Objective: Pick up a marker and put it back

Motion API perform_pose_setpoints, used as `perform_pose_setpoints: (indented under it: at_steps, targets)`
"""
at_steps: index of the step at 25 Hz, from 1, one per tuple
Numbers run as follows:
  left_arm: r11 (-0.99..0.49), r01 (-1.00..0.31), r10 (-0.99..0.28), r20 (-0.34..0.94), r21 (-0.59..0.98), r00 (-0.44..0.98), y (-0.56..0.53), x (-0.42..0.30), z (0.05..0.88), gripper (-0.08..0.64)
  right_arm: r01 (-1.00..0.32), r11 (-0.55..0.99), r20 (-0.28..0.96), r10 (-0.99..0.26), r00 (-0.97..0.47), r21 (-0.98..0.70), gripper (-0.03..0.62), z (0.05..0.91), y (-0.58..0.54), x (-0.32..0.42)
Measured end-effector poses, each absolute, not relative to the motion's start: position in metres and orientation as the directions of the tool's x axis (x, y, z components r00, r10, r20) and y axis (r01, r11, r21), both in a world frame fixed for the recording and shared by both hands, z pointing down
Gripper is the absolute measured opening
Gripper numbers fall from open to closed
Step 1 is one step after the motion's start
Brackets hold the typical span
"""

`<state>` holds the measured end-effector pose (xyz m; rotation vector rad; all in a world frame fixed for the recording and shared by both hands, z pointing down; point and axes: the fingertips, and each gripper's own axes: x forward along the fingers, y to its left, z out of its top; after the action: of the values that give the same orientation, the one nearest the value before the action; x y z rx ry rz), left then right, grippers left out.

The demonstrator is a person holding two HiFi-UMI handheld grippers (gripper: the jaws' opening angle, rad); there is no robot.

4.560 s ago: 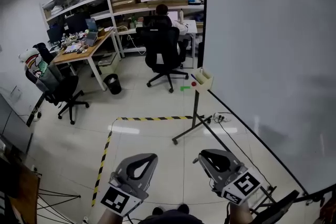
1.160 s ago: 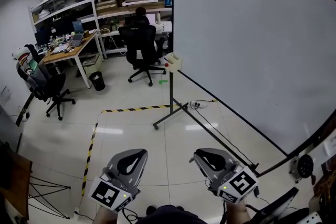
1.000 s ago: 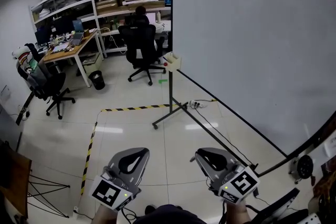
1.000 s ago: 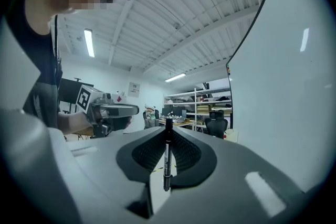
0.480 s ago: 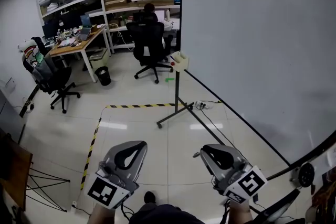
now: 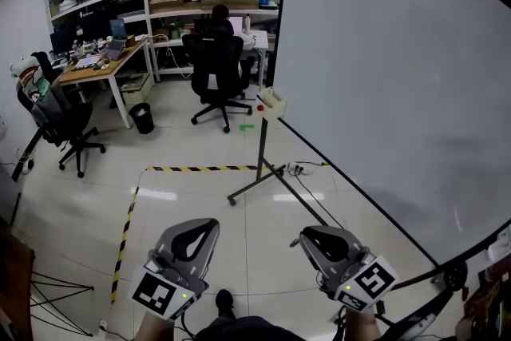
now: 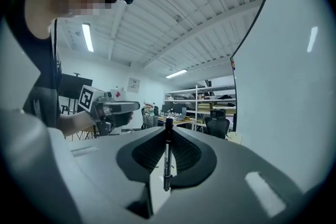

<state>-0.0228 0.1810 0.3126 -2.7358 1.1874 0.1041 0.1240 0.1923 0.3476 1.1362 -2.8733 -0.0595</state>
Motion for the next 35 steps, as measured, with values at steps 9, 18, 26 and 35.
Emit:
perform_pose_setpoints:
  at_steps: [9, 18, 26, 35]
  targets:
    - [-0.724, -0.682, -0.667, -0.145, -0.103, 0.731, 0.074, -0.075, 0.303, 0.003, -0.727, 0.683, 0.031, -0.73, -0.683, 0.077, 0.031, 0.335, 0.097, 0.069]
    - [-0.75, -0.655, -0.639, -0.153, -0.096, 0.754, 0.019, -0.109, 0.298, 0.003, -0.747, 0.658, 0.022, -0.751, -0.659, 0.093, 0.031, 0.324, 0.046, 0.034]
    - [-0.735, -0.666, -0.66, -0.091, -0.126, 0.746, -0.024, -0.114, 0.314, 0.003, -0.73, 0.68, 0.03, -0.733, -0.68, 0.072, 0.031, 0.333, -0.005, 0.034]
    - [-0.712, -0.691, -0.685, -0.094, -0.121, 0.722, -0.119, -0.078, 0.303, 0.003, -0.705, 0.708, -0.002, -0.705, -0.709, 0.046, 0.031, 0.334, -0.107, 0.067]
